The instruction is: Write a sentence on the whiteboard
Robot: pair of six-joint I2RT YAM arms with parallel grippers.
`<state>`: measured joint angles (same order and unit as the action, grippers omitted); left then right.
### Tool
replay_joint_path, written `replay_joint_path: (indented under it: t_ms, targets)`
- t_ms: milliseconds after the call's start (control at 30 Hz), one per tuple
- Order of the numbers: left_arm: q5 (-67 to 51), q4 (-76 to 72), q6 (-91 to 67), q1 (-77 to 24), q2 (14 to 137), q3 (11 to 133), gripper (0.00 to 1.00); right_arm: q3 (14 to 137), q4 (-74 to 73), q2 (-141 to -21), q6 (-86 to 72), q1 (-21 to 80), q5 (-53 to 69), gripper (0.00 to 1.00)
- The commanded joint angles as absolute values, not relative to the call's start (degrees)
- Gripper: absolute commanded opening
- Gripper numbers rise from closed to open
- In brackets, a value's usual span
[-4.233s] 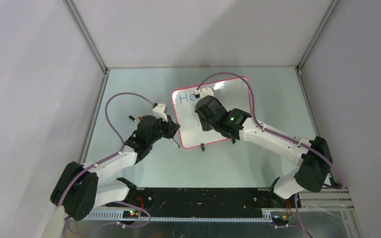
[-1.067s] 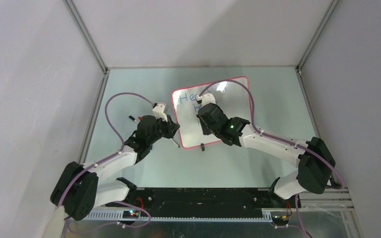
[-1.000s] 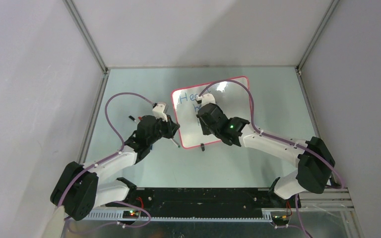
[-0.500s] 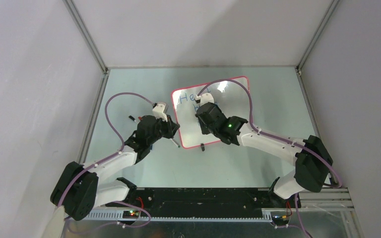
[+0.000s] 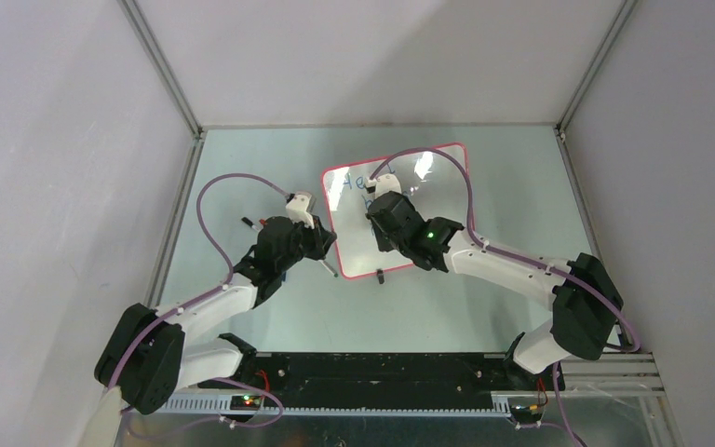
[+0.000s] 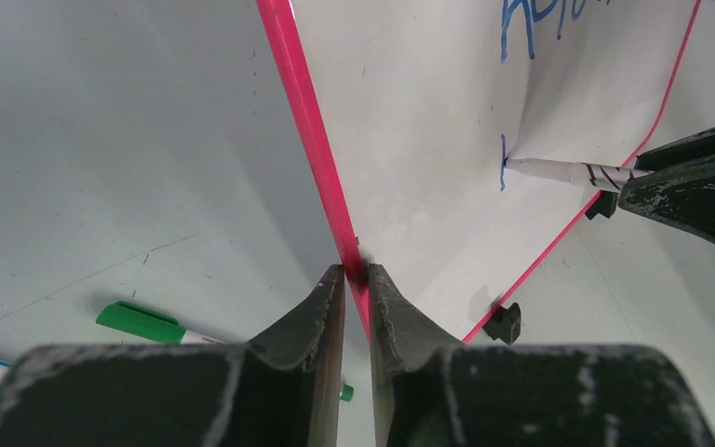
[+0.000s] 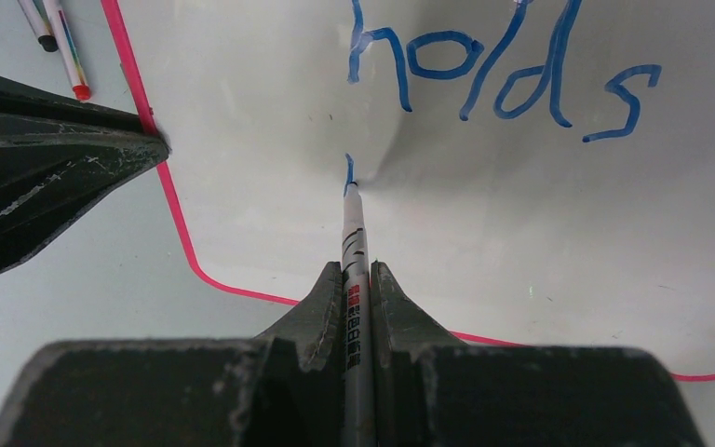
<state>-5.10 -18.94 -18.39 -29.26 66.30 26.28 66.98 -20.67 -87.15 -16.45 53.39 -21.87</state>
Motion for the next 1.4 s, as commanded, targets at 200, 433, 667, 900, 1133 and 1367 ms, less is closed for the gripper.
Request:
replay_joint_path:
  t_ms: [200, 433, 667, 900, 1133, 1367]
  targets:
    - [-4.2, -19.7, -16.8, -29.4, 64.8, 27.5, 0.19, 69.5, -21.1, -86.6, -16.9, 52.6, -24.9, 0.00]
    - [-4.0, -19.7, -16.7, -29.5, 64.6, 27.5, 0.19, 69.5, -21.6, -86.4, -17.2, 52.5, -25.8, 0.00]
    - [-4.0, -19.6, -16.8, -29.4, 64.7, 27.5, 0.20, 69.5, -22.1, -86.1, -17.4, 52.4, -25.3, 0.00]
    - [-4.1, -19.6, -16.7, -29.4, 64.6, 27.5, 0.19, 69.5, -23.4, -86.0, -18.3, 52.4, -24.7, 0.00]
    - [-4.0, -19.7, -16.8, -29.5, 64.6, 27.5, 0.20, 69.5, -24.7, -86.6, -18.8, 52.3, -24.0, 0.00]
    - [-4.0, -19.7, -16.8, -29.4, 64.5, 27.5, 0.19, 69.5, -26.2, -86.2, -19.6, 51.9, -22.2, 0.00]
